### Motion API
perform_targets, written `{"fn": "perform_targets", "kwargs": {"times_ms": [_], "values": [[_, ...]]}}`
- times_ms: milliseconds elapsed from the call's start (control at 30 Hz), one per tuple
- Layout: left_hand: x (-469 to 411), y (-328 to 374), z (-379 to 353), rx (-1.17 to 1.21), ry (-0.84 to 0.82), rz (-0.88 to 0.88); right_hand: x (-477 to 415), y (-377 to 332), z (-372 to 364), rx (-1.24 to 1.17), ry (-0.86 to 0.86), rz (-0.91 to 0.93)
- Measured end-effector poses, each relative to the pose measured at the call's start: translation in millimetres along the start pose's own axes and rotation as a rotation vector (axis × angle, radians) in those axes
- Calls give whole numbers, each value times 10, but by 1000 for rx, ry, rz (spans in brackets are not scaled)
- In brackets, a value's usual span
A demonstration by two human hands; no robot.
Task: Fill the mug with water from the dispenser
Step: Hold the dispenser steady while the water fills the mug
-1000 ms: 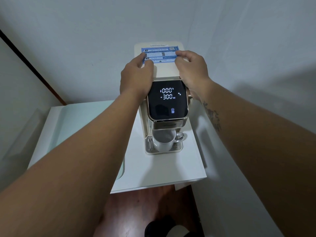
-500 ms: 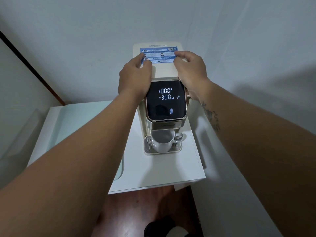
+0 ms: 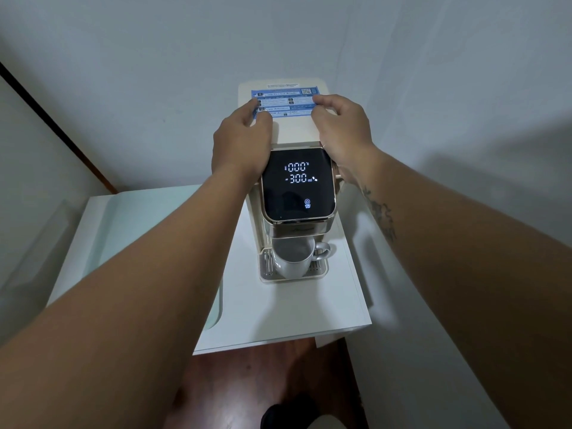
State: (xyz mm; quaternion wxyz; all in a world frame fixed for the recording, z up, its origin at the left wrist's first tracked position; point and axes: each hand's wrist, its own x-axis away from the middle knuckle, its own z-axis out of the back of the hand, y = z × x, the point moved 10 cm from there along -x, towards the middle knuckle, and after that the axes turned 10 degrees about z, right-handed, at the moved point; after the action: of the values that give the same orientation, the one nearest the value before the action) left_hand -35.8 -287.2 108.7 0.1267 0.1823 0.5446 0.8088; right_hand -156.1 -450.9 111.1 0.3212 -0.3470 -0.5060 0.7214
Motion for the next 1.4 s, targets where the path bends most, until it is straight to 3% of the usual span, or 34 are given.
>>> {"fn": "perform_targets", "kwargs": {"times_ms": [1400], "values": [[2, 4, -7, 0, -2, -10, 39, -39, 11, -22, 6, -13]]}}
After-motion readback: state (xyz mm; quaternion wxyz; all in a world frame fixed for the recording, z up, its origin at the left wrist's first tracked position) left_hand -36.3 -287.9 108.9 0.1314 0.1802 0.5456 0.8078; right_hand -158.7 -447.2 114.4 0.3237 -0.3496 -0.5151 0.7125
